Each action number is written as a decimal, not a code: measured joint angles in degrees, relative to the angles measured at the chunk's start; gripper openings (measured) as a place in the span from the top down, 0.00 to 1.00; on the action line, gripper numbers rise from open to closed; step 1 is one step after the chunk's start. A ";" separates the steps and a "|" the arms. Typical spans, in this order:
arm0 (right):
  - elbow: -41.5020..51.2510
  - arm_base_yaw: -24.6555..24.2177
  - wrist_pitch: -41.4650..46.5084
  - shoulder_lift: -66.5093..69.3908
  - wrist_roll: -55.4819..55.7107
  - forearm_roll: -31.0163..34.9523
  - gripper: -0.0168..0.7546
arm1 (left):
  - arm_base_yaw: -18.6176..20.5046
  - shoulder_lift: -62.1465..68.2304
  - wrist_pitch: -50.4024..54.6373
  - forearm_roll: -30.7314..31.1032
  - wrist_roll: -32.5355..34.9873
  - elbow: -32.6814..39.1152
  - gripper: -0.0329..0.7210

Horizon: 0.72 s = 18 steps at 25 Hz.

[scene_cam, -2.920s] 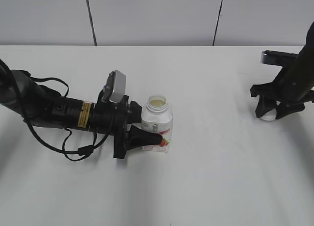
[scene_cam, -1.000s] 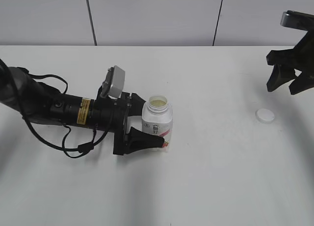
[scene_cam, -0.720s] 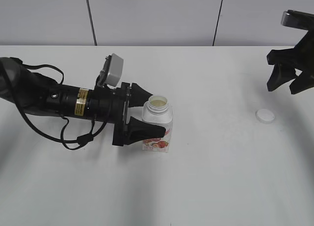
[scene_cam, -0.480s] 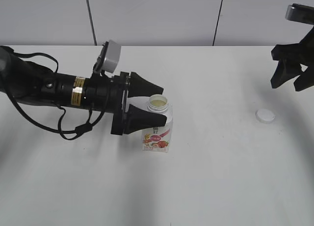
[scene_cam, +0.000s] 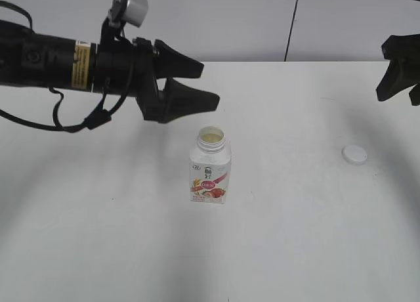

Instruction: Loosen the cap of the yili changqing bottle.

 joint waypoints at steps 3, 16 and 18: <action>0.00 0.00 1.64 -1.92 0.00 0.07 0.40 | 0.00 -5.59 11.18 0.62 -5.04 0.00 0.17; 0.00 0.00 7.54 -8.50 0.00 0.07 0.40 | 0.09 -19.25 85.65 -31.18 7.49 0.06 0.18; 0.00 0.00 7.97 -8.91 0.00 0.07 0.40 | 0.04 -19.39 86.93 -47.39 18.58 -0.01 0.18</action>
